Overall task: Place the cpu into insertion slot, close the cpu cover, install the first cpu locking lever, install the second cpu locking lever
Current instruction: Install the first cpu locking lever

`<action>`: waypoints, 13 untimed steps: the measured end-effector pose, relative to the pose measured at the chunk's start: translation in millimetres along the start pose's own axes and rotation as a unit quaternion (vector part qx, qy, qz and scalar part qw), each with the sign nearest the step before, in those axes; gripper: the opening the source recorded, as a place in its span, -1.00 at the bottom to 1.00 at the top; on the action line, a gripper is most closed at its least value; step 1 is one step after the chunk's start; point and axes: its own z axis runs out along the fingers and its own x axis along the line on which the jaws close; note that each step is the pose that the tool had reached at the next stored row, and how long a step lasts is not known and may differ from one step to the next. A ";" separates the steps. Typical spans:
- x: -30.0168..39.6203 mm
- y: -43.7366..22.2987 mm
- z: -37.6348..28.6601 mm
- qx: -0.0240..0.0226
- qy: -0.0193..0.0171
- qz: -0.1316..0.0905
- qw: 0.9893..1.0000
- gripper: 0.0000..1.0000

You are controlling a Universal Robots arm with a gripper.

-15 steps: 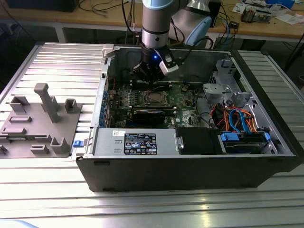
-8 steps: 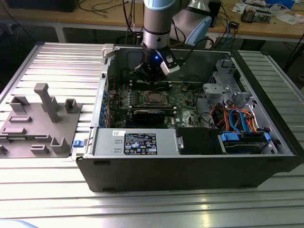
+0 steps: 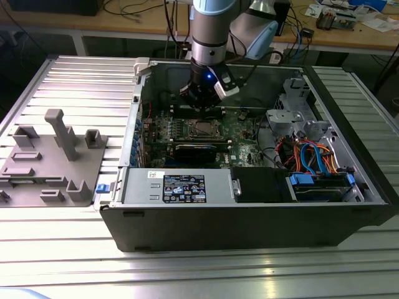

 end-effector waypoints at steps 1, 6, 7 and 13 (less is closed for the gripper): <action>-1.1 -0.1 0.3 0.000 0.000 0.000 1.000 -0.79; -7.0 -0.5 1.9 0.000 0.000 0.000 1.000 -0.79; -7.9 -0.6 2.2 0.000 0.000 0.000 1.000 -0.79; -10.5 -0.9 3.6 0.000 0.000 0.000 1.000 -0.79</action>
